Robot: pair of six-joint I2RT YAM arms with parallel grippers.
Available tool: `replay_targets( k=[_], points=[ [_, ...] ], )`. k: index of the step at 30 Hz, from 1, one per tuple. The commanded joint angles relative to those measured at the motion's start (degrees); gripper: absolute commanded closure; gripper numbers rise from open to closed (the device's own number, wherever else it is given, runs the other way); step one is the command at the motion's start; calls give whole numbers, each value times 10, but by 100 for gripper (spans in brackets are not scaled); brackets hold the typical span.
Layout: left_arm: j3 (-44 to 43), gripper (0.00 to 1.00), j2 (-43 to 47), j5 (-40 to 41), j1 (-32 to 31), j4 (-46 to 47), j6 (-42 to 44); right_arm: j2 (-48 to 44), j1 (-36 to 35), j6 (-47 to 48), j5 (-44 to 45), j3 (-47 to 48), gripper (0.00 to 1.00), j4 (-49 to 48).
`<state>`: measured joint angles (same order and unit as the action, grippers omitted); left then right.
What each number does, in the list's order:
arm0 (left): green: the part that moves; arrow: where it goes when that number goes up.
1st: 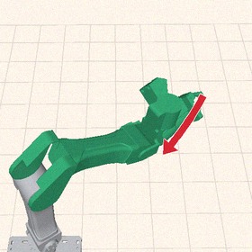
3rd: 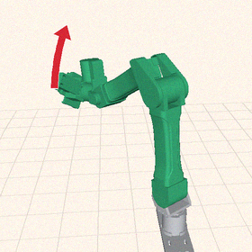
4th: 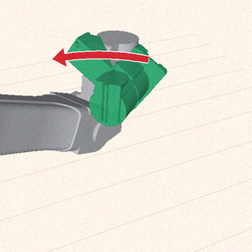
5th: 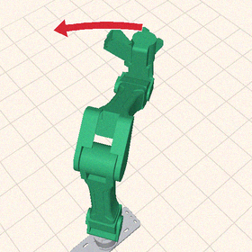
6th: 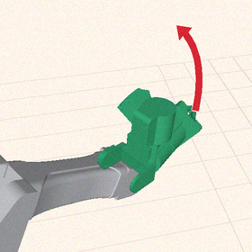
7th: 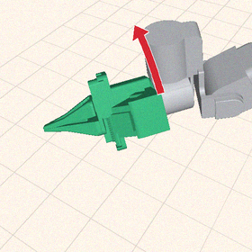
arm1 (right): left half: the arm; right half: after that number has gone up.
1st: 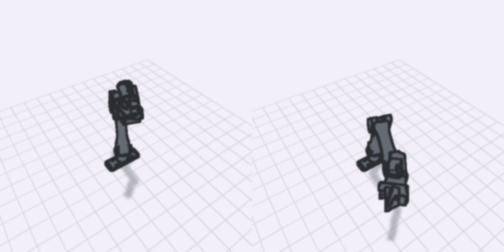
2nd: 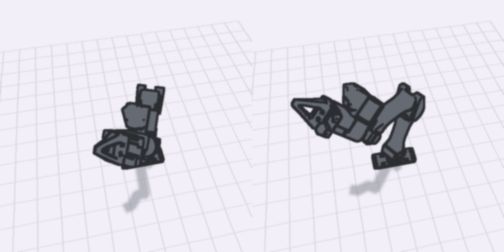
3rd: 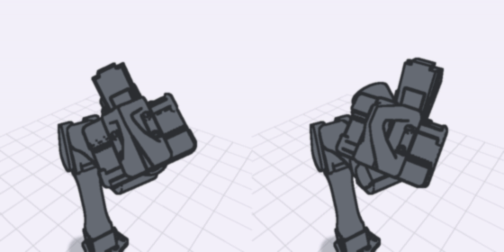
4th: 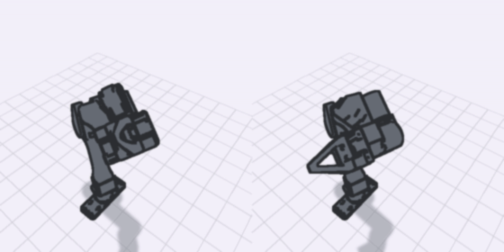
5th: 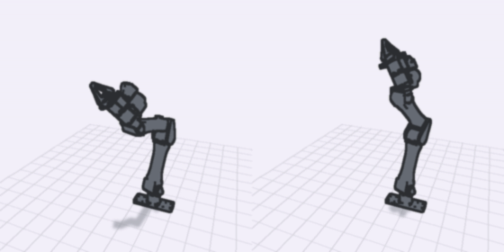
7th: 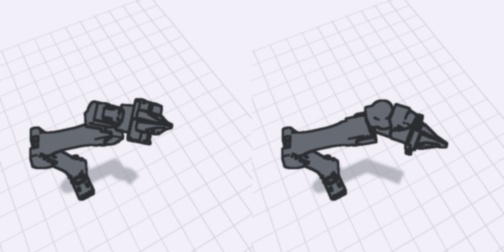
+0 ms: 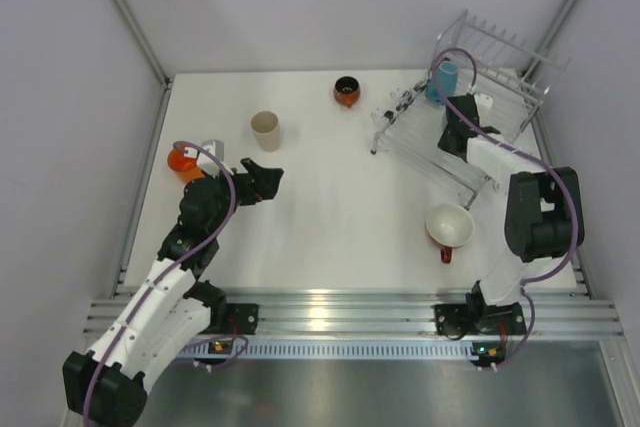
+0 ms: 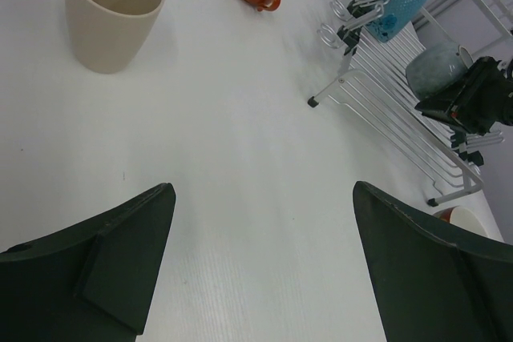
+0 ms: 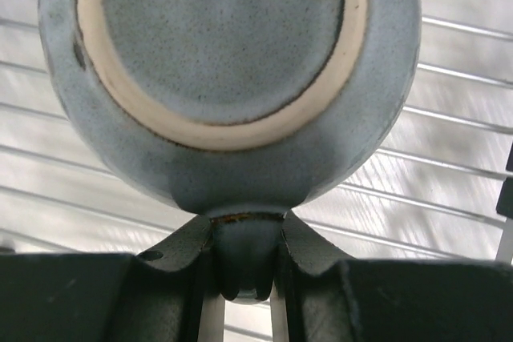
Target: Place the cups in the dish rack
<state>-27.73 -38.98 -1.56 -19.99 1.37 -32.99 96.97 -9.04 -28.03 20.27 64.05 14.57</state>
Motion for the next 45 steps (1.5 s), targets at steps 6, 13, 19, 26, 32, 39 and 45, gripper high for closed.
replay_targets(
  k=[6,13,19,26,32,39,45],
  points=[
    [-3,2,6,7,-1,29,7,9,21,-18,87,56,100,-89],
    [-10,2,-3,4,-1,29,8,32,31,-47,105,63,100,-96],
    [-9,2,1,6,-1,25,9,56,39,-59,133,80,100,-89],
    [-11,2,0,9,-1,22,10,71,48,-56,126,90,84,-83],
    [-13,2,1,9,-1,20,10,70,53,-50,138,91,69,-84],
    [-11,2,6,10,-1,19,9,63,53,-26,143,99,68,-71],
    [-11,2,5,9,-1,19,7,69,53,4,173,109,70,-72]
  ],
)
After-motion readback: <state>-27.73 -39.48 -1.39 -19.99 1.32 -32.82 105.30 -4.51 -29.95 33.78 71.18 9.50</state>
